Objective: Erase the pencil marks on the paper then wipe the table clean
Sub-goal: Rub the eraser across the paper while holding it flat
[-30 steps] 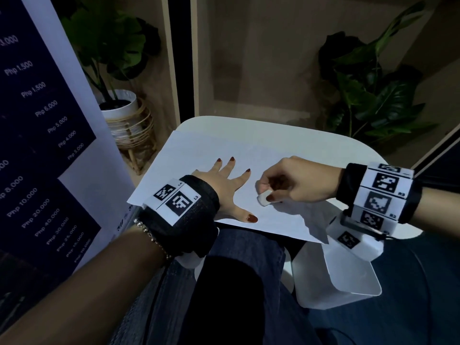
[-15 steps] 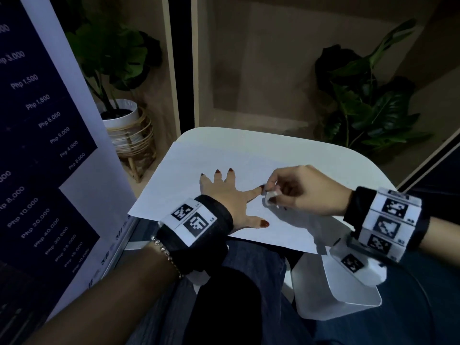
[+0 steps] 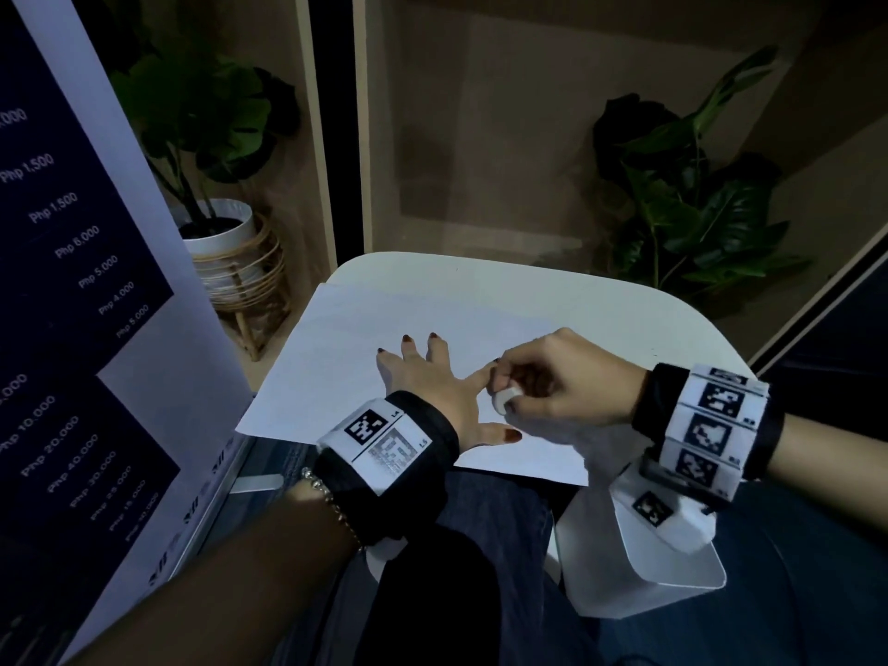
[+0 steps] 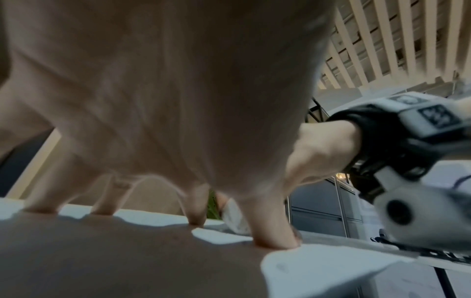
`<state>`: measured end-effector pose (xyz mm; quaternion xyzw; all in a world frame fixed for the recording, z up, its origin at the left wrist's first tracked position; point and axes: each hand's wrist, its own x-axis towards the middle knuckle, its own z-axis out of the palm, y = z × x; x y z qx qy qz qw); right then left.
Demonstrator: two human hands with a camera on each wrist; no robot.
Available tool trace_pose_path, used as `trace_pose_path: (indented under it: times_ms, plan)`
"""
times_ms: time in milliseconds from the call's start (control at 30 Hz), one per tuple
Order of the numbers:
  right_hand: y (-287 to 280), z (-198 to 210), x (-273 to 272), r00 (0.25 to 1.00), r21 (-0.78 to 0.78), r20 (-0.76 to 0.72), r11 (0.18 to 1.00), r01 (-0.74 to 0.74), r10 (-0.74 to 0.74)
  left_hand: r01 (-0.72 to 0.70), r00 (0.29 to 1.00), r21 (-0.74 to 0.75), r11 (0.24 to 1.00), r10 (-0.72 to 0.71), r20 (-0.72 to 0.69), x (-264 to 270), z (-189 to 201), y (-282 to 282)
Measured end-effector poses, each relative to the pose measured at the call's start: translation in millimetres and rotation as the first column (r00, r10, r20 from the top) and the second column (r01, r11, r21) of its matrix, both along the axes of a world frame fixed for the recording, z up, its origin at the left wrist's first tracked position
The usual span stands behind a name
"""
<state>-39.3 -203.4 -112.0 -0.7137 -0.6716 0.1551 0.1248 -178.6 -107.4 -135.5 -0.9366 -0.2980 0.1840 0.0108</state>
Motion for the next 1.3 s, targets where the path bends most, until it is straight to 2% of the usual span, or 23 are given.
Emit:
trace_pose_path:
  times_ms: [133, 233, 367, 433, 600, 767, 933, 1000, 1067, 1133, 1300]
  plan:
    - [3, 6, 22, 0.992, 0.000, 0.108, 0.998, 0.068, -0.068, 0.013, 1.000, 0.006, 1.000, -0.013, 0.012, 1, 1, 0]
    - [9, 6, 17, 0.981, 0.026, 0.192, 1.000, 0.017, -0.022, 0.012, 0.999, -0.018, 1.000, -0.011, 0.032, 1, -1, 1]
    - [7, 3, 3, 0.992, -0.012, 0.092, 0.996, -0.083, 0.084, 0.015, 0.999, -0.026, 1.000, -0.013, 0.051, 0, -4, 3]
    - [5, 4, 12, 0.994, -0.032, 0.090, 0.998, -0.052, 0.054, 0.021, 0.999, -0.016, 1.000, -0.021, 0.048, 0, -4, 3]
    - [9, 7, 34, 0.970, 0.016, 0.240, 0.999, 0.037, -0.039, 0.032, 0.999, 0.005, 0.999, -0.032, 0.043, 0, -2, 2]
    - [4, 5, 9, 0.992, -0.077, 0.042, 0.990, -0.117, 0.121, 0.026, 0.999, -0.007, 1.000, -0.025, 0.046, -1, -2, 3]
    - [9, 9, 42, 0.974, 0.000, 0.218, 0.998, 0.058, -0.056, 0.030, 0.999, -0.004, 1.000, -0.030, 0.036, -1, 0, 2]
    - [8, 8, 34, 0.976, 0.020, 0.215, 1.000, 0.024, -0.027, 0.030, 0.999, -0.006, 1.000, -0.029, 0.032, -1, 0, 2]
    - [5, 5, 16, 0.989, -0.008, 0.128, 0.997, -0.076, 0.076, 0.028, 0.999, -0.011, 1.000, -0.028, 0.030, -1, -1, 3]
    - [4, 5, 12, 0.991, -0.051, 0.071, 0.993, -0.108, 0.111, 0.024, 0.999, -0.016, 1.000, -0.024, 0.026, -1, -1, 3]
    - [7, 13, 44, 0.970, -0.035, 0.234, 0.997, 0.071, -0.061, 0.024, 1.000, -0.024, 0.999, -0.024, 0.010, -2, 3, 2]
